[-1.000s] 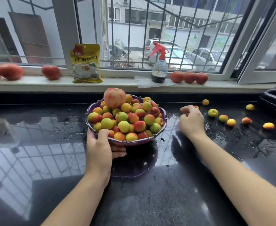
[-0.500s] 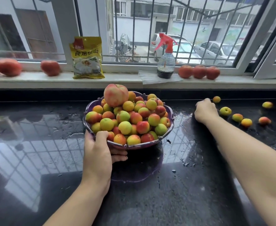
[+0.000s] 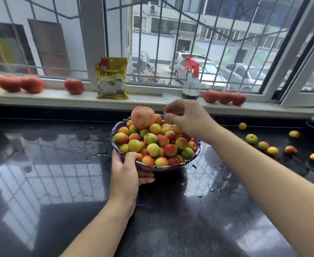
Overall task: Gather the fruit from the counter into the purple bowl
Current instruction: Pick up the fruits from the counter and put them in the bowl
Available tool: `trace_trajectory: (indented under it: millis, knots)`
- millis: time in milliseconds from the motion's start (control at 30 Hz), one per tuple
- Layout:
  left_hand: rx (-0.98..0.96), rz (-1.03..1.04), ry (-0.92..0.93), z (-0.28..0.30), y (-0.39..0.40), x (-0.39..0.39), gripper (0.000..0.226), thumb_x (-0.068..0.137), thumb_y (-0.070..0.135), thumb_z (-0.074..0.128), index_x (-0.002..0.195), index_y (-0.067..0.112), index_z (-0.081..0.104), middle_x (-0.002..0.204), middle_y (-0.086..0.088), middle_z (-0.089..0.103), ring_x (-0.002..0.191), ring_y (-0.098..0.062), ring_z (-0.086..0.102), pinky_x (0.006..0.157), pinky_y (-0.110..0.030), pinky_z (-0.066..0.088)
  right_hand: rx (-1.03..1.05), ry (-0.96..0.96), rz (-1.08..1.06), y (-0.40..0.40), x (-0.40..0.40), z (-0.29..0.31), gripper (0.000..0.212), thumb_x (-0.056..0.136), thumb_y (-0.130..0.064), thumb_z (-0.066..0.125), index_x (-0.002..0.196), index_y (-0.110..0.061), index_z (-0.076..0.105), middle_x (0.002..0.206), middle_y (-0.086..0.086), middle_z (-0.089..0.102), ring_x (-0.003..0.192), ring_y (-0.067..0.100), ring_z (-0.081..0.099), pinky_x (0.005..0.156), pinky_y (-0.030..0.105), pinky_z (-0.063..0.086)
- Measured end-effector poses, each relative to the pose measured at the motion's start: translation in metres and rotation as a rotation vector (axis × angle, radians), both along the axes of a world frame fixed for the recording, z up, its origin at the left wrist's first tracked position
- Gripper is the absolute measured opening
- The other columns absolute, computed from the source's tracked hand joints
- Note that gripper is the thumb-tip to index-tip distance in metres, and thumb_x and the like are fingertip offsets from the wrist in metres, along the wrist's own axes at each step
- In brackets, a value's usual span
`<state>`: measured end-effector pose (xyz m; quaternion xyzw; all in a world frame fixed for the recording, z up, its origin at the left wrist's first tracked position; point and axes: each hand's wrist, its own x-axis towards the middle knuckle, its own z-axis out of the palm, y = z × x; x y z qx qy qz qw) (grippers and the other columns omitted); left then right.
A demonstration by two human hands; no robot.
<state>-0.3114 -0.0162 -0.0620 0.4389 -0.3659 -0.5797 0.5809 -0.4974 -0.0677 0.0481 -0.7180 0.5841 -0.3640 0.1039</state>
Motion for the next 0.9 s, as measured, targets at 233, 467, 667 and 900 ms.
trace_trajectory:
  millis: [233, 467, 667, 900]
  knots:
    - [-0.001, -0.009, 0.0, 0.0, 0.0, 0.002, 0.027, 0.105, 0.019, 0.048, 0.131, 0.024, 0.055, 0.098, -0.018, 0.075, 0.065, -0.031, 0.073, 0.051, -0.035, 0.058, -0.006, 0.063, -0.114, -0.005, 0.008, -0.013, 0.019, 0.093, -0.033, 0.067, 0.108, -0.023, 0.073, 0.1, -0.011, 0.071, 0.094, 0.007, 0.065, 0.083, 0.023, 0.048]
    - [-0.029, 0.018, -0.034, -0.004, -0.001, 0.001, 0.036, 0.105, 0.022, 0.047, 0.14, 0.031, 0.05, 0.114, -0.018, 0.072, 0.072, -0.03, 0.075, 0.053, -0.035, 0.058, -0.104, -0.14, -0.472, 0.013, -0.078, -0.035, 0.017, 0.099, -0.018, 0.056, 0.107, -0.014, 0.07, 0.102, 0.0, 0.07, 0.094, 0.015, 0.063, 0.081, 0.021, 0.047]
    - [-0.041, 0.156, -0.212, -0.006, -0.001, -0.015, 0.057, 0.109, 0.034, 0.034, 0.161, 0.048, 0.016, 0.139, -0.003, 0.058, 0.092, -0.03, 0.076, 0.053, -0.039, 0.063, 0.168, 0.124, -0.678, -0.019, -0.162, -0.097, 0.041, 0.092, -0.01, 0.051, 0.133, -0.011, 0.057, 0.141, 0.018, 0.048, 0.128, 0.037, 0.047, 0.108, 0.039, 0.037]
    - [0.011, 0.26, -0.376, -0.01, -0.011, -0.038, 0.074, 0.084, 0.053, 0.032, 0.156, 0.055, 0.018, 0.128, 0.002, 0.064, 0.095, -0.038, 0.076, 0.081, -0.056, 0.062, 0.302, 0.418, -0.853, -0.065, -0.235, -0.102, 0.039, 0.094, -0.016, 0.049, 0.133, -0.011, 0.052, 0.145, 0.019, 0.035, 0.13, 0.044, 0.037, 0.107, 0.047, 0.035]
